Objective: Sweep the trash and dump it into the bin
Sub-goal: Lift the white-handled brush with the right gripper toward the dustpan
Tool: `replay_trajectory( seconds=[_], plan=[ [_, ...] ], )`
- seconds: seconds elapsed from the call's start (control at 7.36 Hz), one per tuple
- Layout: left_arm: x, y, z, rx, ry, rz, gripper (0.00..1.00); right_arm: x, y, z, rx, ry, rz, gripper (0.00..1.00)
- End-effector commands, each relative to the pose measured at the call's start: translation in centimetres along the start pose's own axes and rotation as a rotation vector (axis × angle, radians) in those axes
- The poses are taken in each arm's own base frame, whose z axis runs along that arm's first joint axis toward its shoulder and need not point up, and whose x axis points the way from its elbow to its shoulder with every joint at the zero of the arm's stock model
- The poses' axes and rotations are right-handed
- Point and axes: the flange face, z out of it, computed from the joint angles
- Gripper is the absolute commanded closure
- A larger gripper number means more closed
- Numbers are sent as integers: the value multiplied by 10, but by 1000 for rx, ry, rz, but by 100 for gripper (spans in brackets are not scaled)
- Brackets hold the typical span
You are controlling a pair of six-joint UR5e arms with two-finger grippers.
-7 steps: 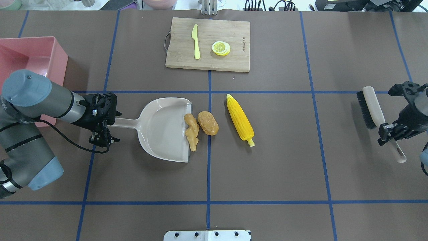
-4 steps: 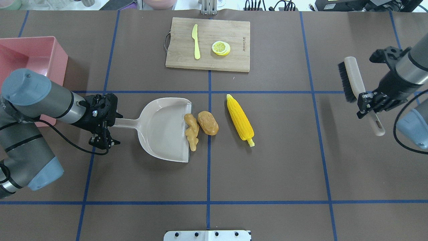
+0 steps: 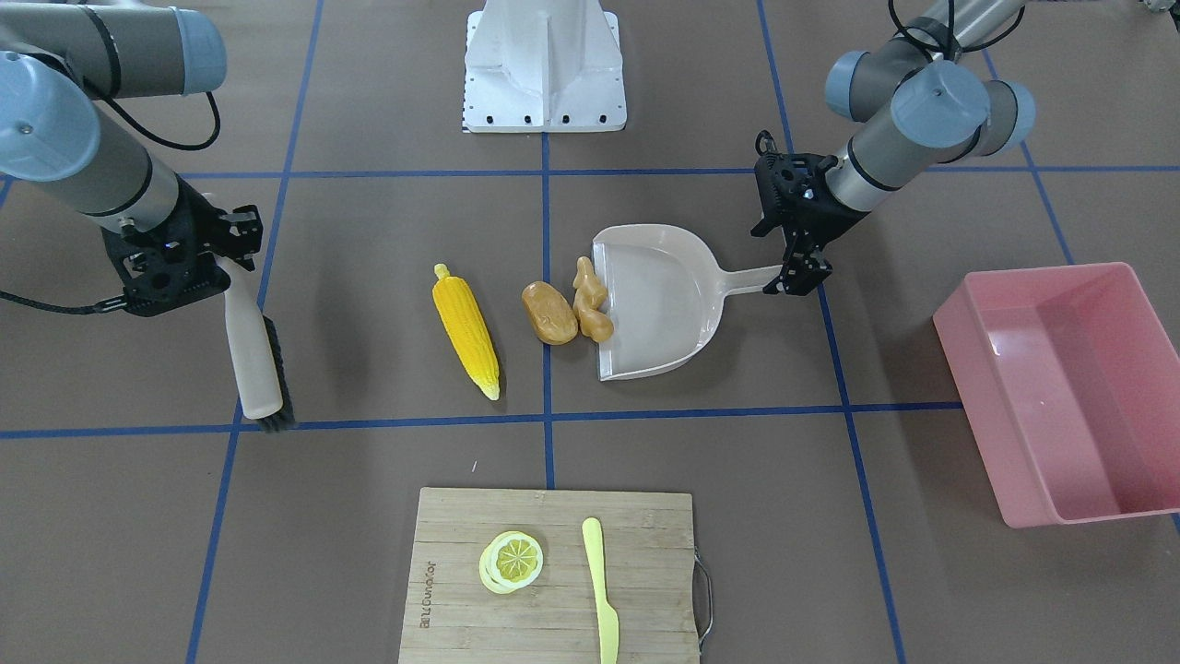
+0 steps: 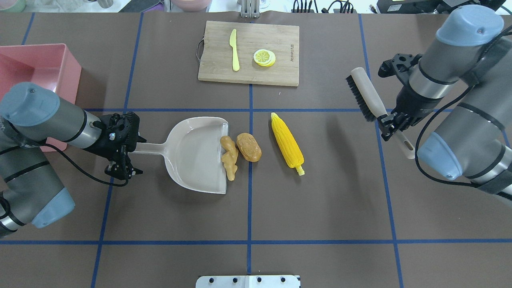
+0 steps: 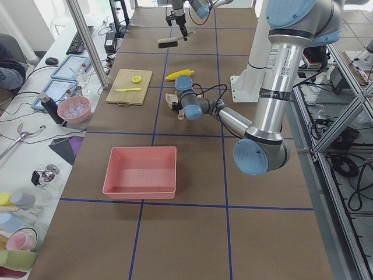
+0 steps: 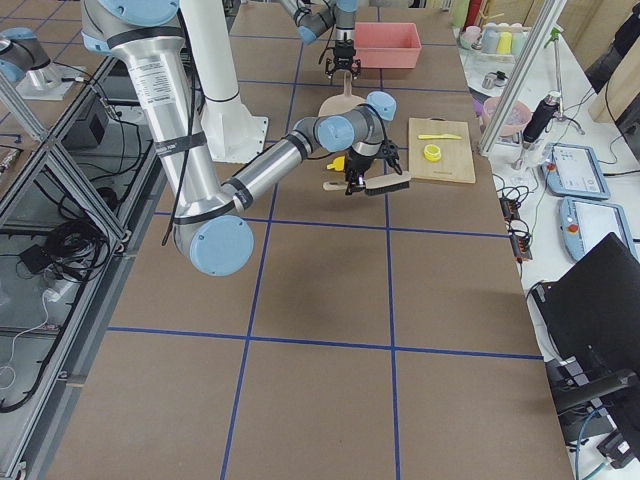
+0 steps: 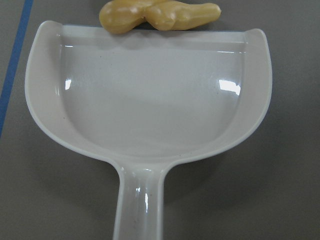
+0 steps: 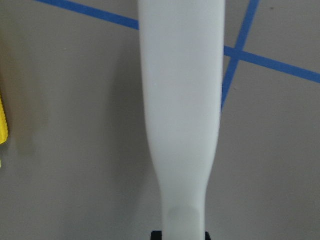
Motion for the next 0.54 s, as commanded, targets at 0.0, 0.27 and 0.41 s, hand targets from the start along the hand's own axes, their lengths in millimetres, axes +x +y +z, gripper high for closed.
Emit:
replay_trajectory(
  seconds=[0.0,0.27,0.41],
  plan=[
    [1,1,-2,1,-1,0,6,-43,-14,28,-17,41,17,100],
    [1,1,-4,3,-4,0,6,-81,-20,47,-46,35,52,100],
    [4,-3,-7,11,-4,1,6,-94,-22,59,-59,34,56,100]
  ],
)
